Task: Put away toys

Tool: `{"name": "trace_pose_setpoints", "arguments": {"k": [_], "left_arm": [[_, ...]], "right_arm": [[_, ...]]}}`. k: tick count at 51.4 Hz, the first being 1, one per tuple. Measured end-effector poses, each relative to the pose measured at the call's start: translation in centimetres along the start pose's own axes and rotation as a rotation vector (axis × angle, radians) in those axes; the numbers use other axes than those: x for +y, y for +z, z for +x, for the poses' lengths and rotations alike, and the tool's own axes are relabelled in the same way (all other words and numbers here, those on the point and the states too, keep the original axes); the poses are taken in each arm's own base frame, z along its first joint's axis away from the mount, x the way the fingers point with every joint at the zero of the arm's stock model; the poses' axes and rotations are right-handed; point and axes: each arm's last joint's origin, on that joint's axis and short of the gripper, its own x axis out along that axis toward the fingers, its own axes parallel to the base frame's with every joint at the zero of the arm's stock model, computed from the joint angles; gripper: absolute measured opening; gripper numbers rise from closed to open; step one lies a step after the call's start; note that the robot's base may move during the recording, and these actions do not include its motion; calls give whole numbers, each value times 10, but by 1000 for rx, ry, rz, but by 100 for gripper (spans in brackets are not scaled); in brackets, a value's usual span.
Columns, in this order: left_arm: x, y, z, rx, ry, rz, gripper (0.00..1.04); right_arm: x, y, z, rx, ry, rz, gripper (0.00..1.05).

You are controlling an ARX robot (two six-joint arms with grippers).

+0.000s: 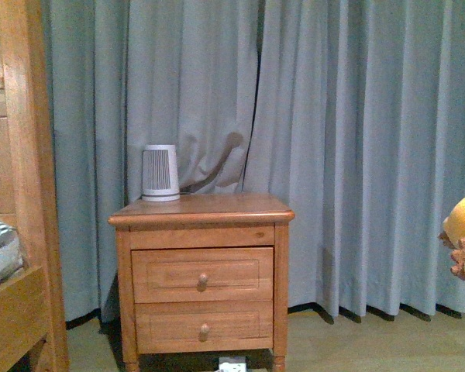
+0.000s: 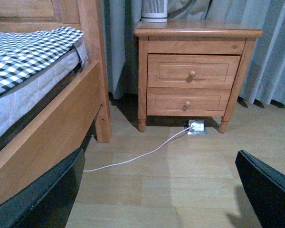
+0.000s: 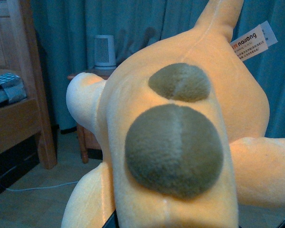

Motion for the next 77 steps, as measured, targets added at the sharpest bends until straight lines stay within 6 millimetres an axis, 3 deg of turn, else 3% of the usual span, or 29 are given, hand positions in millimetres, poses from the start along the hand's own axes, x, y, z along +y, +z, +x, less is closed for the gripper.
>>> {"name": "trace_pose_setpoints", "arguments": {"k": [77], "left_arm": [[0,0,0,0,-1,0,98]], "right_arm": [[0,0,0,1,-1,0,8]]}}
